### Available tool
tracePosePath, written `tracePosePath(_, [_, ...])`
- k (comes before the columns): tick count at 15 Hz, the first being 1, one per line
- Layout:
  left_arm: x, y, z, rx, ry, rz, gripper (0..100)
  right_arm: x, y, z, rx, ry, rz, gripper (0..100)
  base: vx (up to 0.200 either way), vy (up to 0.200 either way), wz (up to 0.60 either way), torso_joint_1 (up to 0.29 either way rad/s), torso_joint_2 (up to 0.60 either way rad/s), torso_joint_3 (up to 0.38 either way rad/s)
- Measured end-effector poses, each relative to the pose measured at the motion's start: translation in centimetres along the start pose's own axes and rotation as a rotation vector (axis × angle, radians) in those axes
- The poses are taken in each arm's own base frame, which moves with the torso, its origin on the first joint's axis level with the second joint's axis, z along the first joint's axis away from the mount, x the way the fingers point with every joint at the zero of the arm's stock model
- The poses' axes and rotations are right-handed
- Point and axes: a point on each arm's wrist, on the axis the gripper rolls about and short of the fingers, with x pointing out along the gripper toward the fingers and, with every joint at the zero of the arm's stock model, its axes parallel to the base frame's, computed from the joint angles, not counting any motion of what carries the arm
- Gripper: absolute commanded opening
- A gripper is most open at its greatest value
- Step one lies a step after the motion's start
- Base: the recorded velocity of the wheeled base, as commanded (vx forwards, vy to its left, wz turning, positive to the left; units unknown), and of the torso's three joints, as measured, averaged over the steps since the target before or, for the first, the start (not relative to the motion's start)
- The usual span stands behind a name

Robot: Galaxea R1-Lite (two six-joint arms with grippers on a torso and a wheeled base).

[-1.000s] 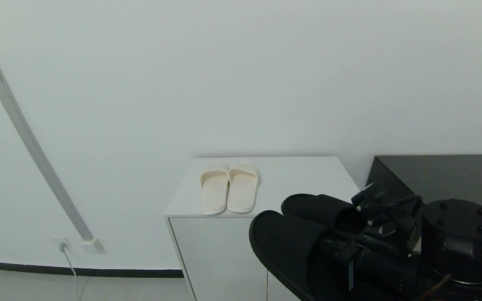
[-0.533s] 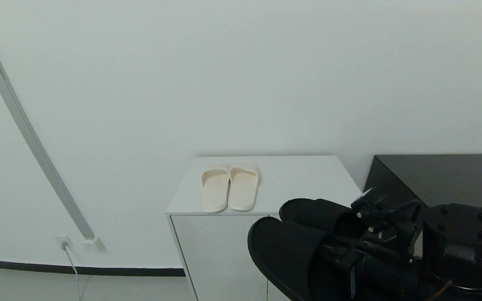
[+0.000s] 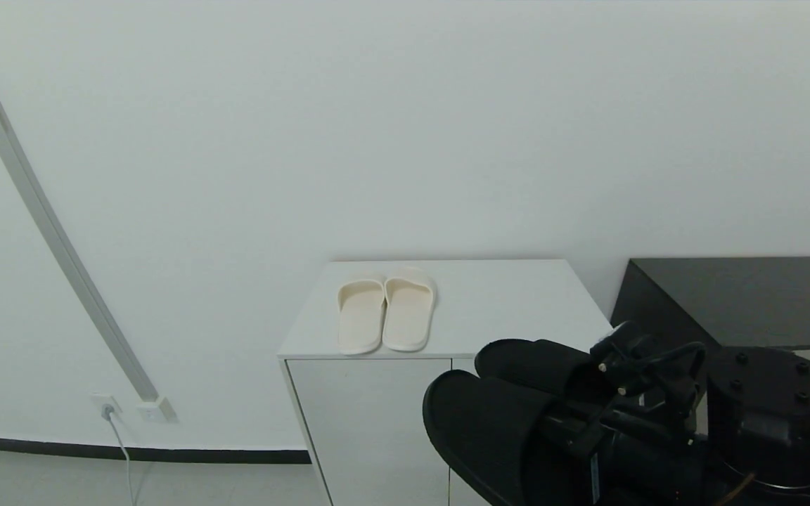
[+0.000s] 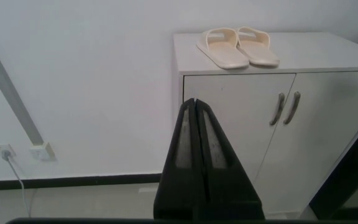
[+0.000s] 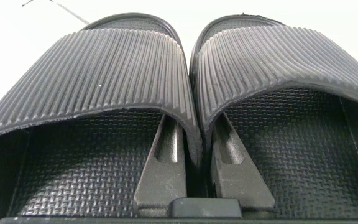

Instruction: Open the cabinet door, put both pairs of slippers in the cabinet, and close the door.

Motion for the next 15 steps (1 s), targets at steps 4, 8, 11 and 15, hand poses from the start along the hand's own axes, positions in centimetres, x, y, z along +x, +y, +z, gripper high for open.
tracePosePath(4, [0.0,0.0,0.0,-0.002,0.0,0.001,100,-0.1,0.0,-0.3,-0.001,0.013,-0.001,0,0.0,0.0,0.0,-0.154,0.35,0.194])
tracePosePath(8, [0.0,0.0,0.0,-0.008,0.0,0.015,100,0.3,-0.1,-0.9,0.001,0.028,-0.004,0,0.0,0.0,0.0,-0.166,0.39,0.219])
tracePosePath(11, [0.0,0.0,0.0,-0.008,-0.001,0.016,100,0.4,-0.2,-1.2,0.0,0.029,-0.007,0,0.0,0.0,0.0,-0.199,0.48,0.274])
tracePosePath(15, [0.0,0.0,0.0,-0.006,0.0,0.014,100,0.4,-0.2,-1.4,-0.012,0.038,-0.005,0,0.0,0.0,0.0,-0.227,0.56,0.321])
